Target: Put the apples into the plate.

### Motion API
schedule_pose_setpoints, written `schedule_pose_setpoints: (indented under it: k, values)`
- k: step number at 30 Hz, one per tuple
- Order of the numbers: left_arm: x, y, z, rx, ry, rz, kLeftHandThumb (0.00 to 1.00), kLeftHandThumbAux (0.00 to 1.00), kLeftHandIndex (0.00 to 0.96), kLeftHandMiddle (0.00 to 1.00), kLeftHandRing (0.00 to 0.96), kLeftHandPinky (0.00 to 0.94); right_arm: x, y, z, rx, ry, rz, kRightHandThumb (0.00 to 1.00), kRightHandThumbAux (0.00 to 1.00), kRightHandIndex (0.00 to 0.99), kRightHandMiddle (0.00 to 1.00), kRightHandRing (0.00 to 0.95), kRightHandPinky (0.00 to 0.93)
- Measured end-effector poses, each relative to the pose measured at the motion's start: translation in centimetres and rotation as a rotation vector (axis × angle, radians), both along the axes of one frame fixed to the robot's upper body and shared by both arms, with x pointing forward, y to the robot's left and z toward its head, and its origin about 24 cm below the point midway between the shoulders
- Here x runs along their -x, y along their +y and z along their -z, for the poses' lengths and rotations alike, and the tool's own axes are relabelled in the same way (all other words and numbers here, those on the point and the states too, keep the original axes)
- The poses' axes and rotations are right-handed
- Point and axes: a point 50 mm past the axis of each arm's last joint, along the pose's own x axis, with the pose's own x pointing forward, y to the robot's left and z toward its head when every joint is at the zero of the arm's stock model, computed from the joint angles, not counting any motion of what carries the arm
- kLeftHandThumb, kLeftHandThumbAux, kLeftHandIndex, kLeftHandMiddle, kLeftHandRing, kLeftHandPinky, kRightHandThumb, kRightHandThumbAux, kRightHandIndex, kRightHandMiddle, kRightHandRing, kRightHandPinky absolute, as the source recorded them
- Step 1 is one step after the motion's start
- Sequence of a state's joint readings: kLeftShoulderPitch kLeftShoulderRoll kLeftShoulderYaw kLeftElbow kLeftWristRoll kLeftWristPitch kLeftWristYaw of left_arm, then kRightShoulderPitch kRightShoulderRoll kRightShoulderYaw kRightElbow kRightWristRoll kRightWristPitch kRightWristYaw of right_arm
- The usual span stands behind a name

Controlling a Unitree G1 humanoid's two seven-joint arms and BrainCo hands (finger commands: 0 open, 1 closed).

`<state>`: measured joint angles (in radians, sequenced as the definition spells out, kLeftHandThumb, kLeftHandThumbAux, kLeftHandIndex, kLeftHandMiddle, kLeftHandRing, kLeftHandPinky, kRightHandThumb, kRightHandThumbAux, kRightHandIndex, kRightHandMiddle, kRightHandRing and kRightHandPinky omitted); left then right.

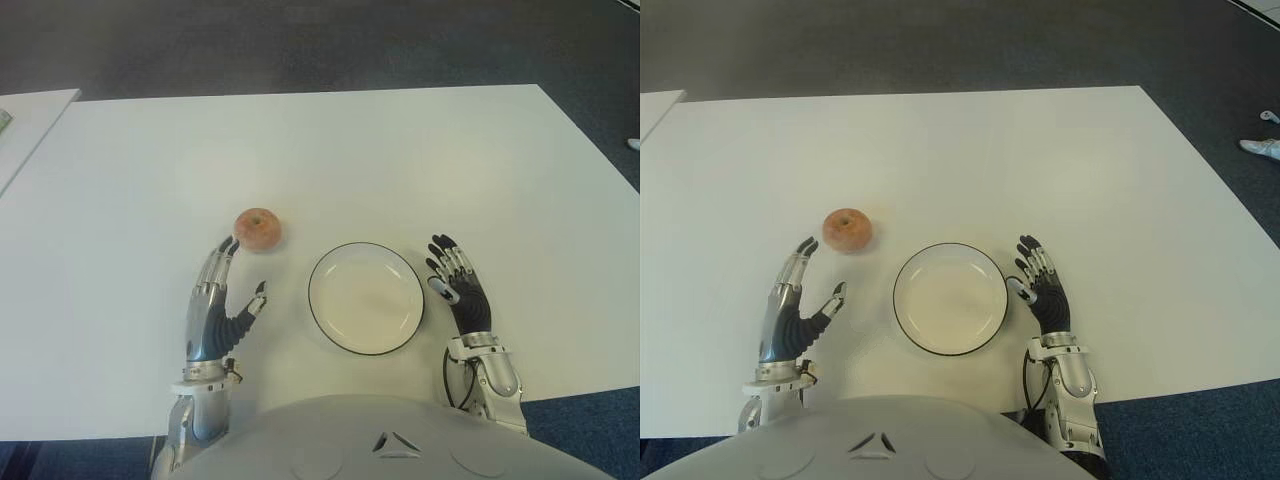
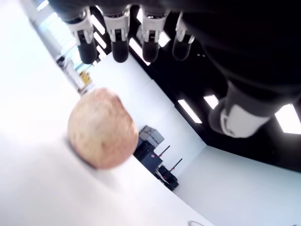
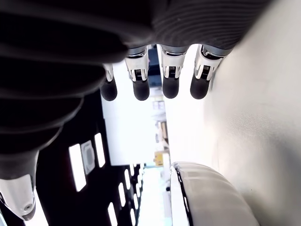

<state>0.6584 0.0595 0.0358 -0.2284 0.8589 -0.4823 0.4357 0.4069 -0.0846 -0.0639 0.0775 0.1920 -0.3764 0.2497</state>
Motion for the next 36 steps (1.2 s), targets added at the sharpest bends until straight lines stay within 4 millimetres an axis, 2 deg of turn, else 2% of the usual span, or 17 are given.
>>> schedule_pose_setpoints:
  k: [4, 13, 19, 28, 36]
  values:
    - [-0.7, 0.9, -0.9, -0.153, -0.060, -0.014, 0.253, 0.517, 0.000, 0.000, 0.000, 0.001, -0.3, -0.1, 0.0, 0.002, -0.002, -0.002, 0.135, 0.584, 0.036, 0.039, 0.000, 0.000]
    - [-2.4, 1.6, -2.0, -0.342, -0.104, -0.016, 0.256, 0.464, 0.043, 0.018, 0.005, 0.033, -0.6, -0.1, 0.1, 0.001, -0.003, -0.001, 0.147, 0.585, 0.040, 0.040, 0.000, 0.001]
    - [-4.4, 2.1, -2.8, -0.425, -0.036, -0.008, 0.258, 0.418, 0.081, 0.051, 0.039, 0.086, -0.7, -0.1, 0.1, 0.003, -0.006, 0.000, 0.146, 0.591, 0.039, 0.039, 0.000, 0.001]
    - [-8.0, 1.9, -6.5, -0.530, 0.035, 0.025, 0.328, 0.356, 0.089, 0.054, 0.047, 0.089, -1.2, -0.1, 0.1, 0.006, -0.021, -0.005, 0.150, 0.587, 0.040, 0.043, 0.000, 0.012]
    - [-10.9, 2.5, -7.0, -0.671, 0.111, 0.081, 0.330, 0.326, 0.069, 0.044, 0.036, 0.094, -1.2, -0.1, 0.1, 0.011, -0.031, -0.012, 0.136, 0.577, 0.033, 0.048, 0.003, 0.007]
